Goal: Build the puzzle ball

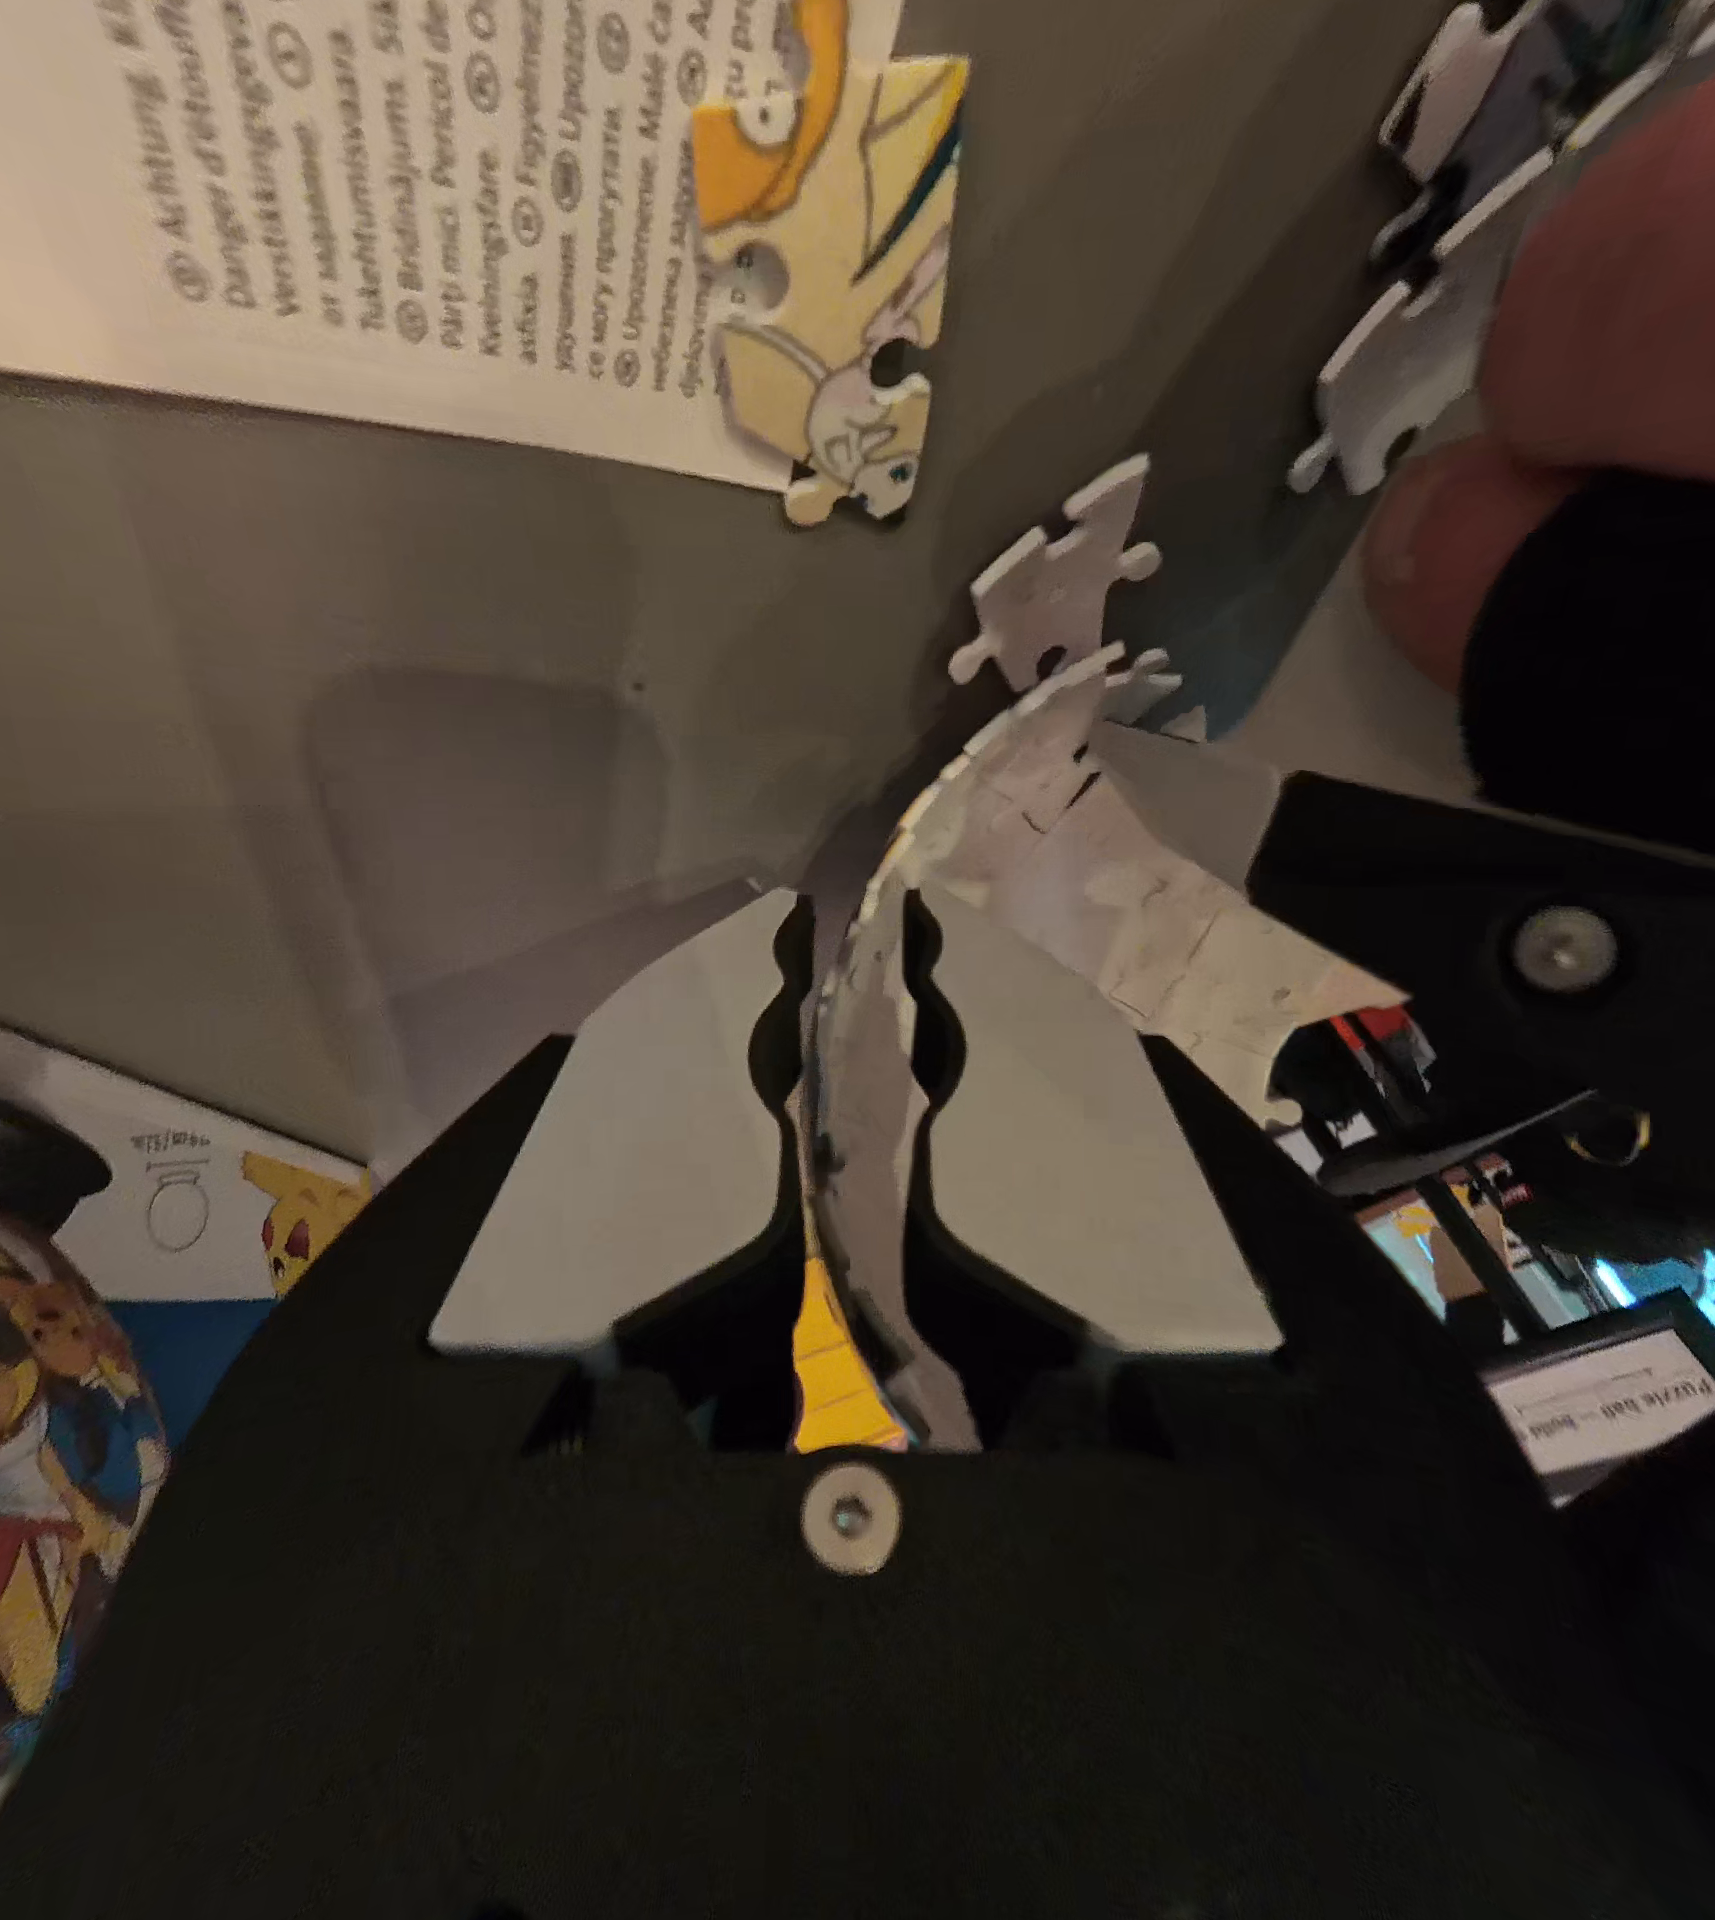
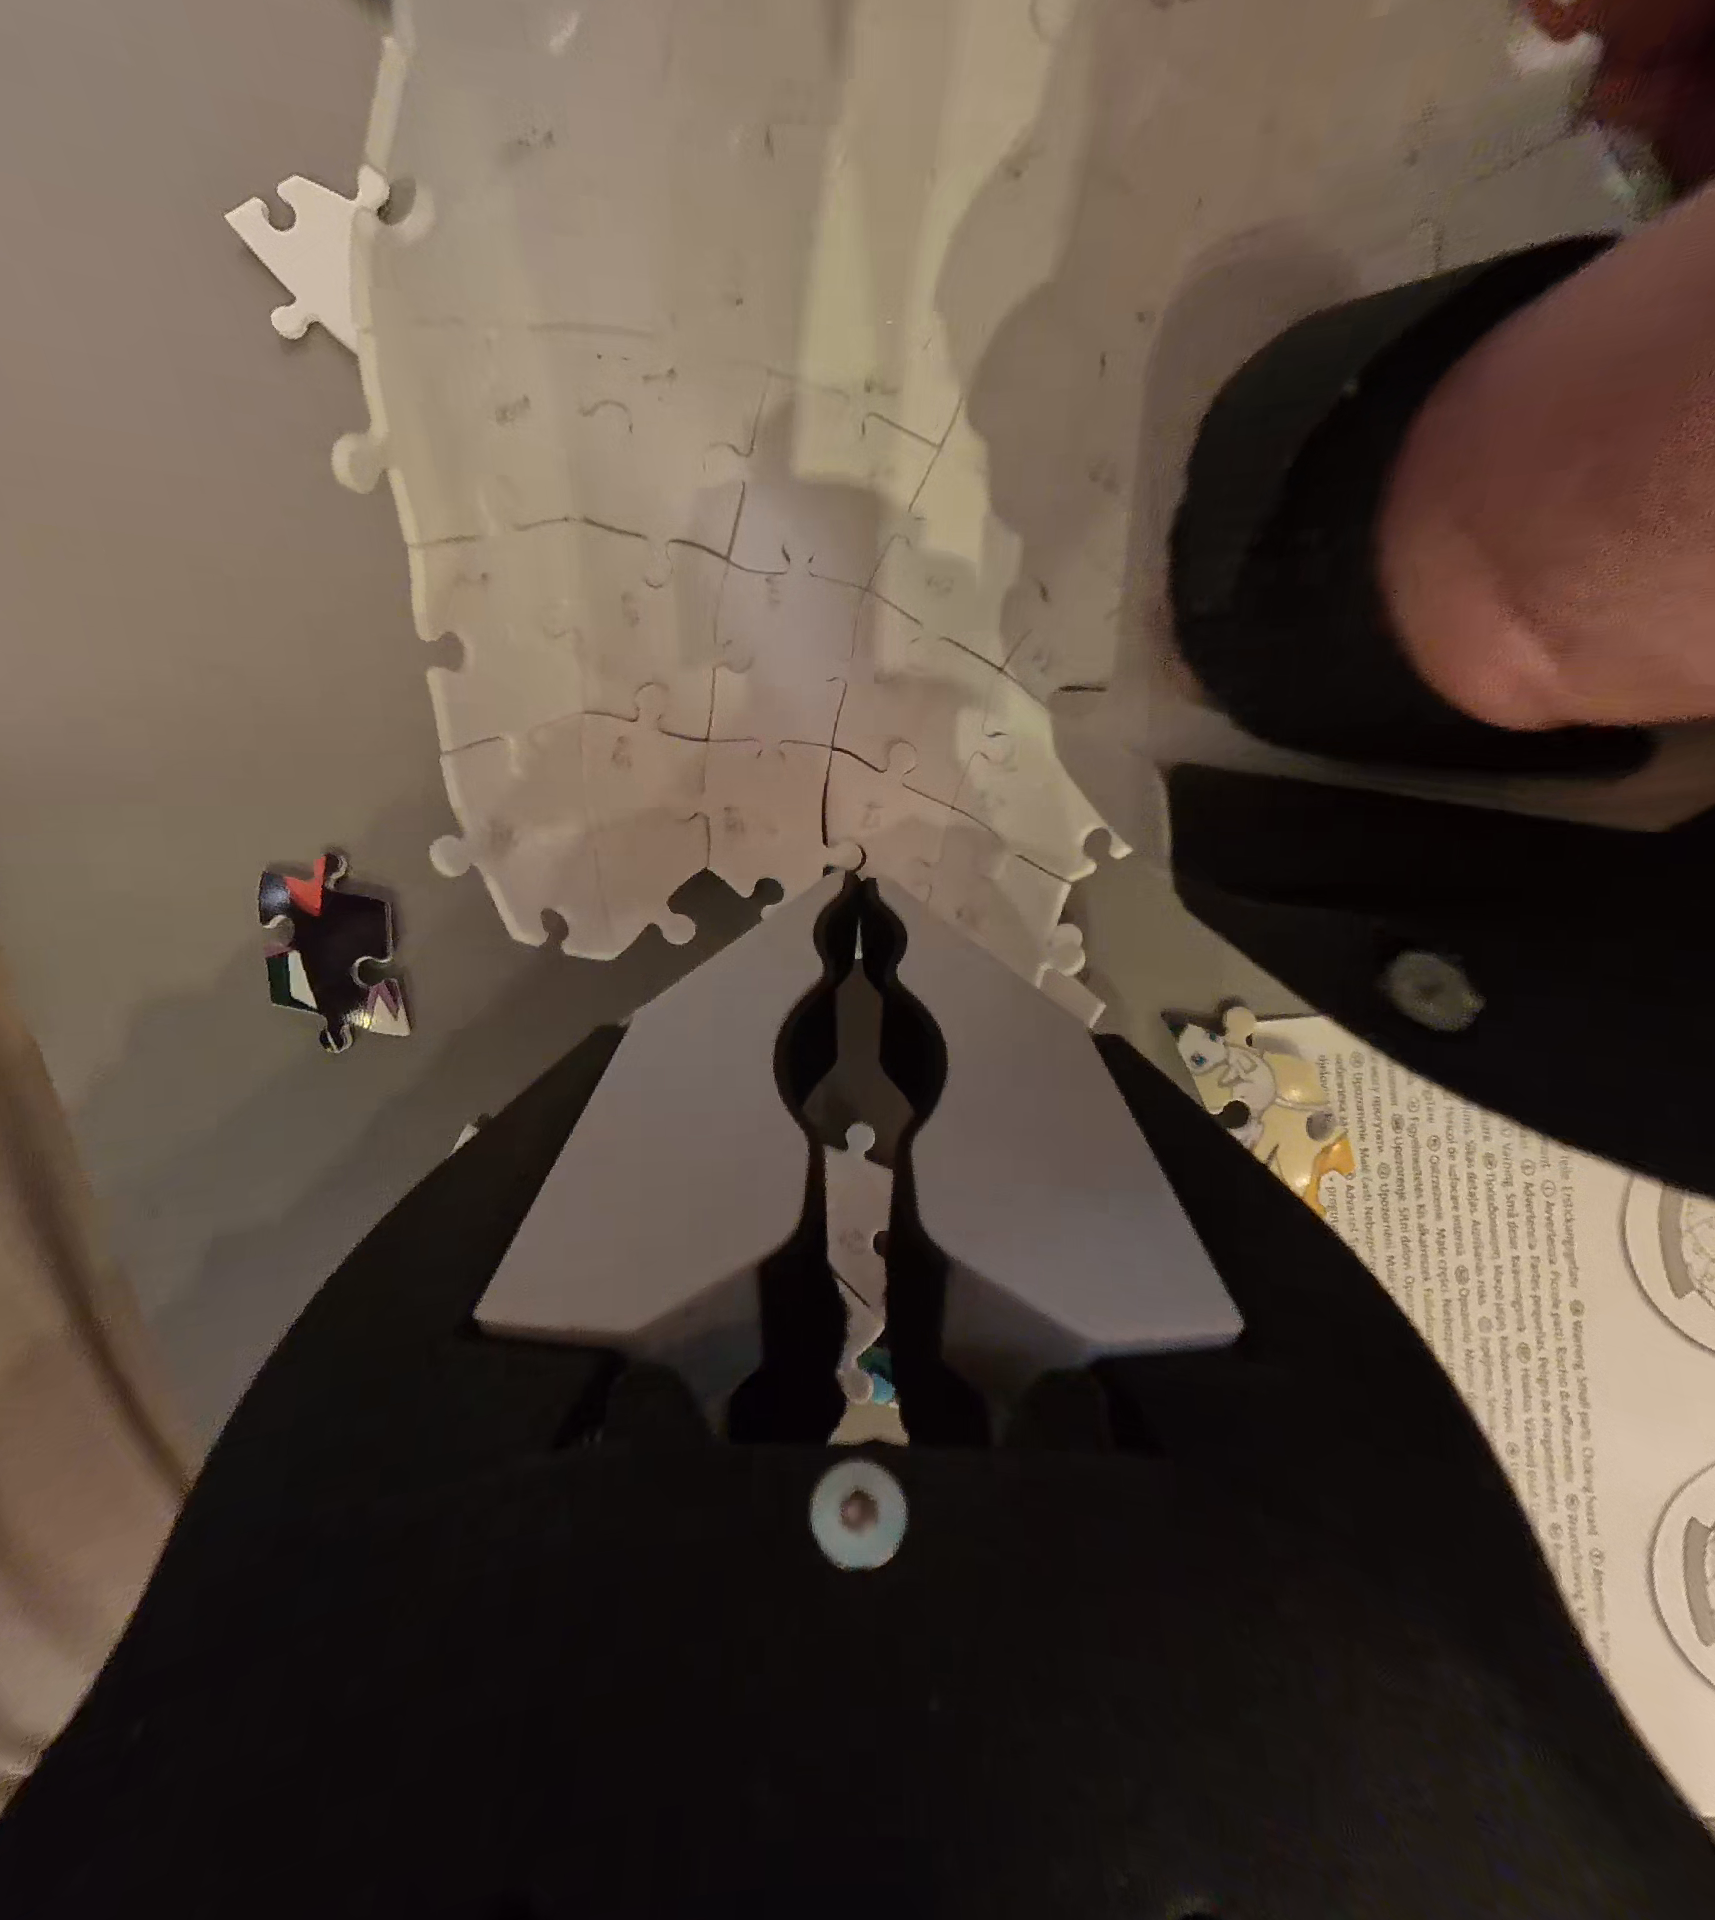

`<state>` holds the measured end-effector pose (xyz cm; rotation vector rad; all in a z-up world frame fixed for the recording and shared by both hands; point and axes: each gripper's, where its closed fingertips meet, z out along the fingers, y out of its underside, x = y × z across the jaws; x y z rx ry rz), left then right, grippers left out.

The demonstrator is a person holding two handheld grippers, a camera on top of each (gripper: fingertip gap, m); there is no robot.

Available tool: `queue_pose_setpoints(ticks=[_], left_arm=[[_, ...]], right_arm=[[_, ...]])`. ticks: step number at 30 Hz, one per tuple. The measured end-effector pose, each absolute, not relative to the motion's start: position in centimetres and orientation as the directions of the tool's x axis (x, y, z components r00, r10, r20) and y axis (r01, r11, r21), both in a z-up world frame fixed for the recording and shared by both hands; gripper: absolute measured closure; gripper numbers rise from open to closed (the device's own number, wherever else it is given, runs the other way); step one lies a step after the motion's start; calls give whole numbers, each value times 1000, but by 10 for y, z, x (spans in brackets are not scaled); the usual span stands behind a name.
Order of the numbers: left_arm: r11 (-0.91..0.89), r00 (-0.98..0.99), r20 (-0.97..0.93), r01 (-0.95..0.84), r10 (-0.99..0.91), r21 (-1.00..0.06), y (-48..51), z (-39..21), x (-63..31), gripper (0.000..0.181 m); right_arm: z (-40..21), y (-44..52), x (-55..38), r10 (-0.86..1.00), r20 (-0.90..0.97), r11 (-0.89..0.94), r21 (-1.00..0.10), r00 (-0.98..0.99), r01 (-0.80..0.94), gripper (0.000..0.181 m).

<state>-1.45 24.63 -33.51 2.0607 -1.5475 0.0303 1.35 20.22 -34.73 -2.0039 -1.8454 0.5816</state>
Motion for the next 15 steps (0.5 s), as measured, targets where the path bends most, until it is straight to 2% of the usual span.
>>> queue_pose_setpoints(ticks=[3, 9, 15], left_arm=[[-225, 338, 314, -911, -887, 346, 251, -326, -7, 160], [-348, 370, 226, -928, -901, 135, 255, -294, 3, 157], [-500, 480, 142, -834, -866, -233, 254, -239, -14, 151]], right_arm=[[-348, 202, 14, 998, -34, -64, -529, 54, 846, 181], [-348, 202, 13, 999, 44, -1, -538, 29, 843, 181], [-348, 201, 13, 997, 76, 20, -557, 27, 831, 181]])
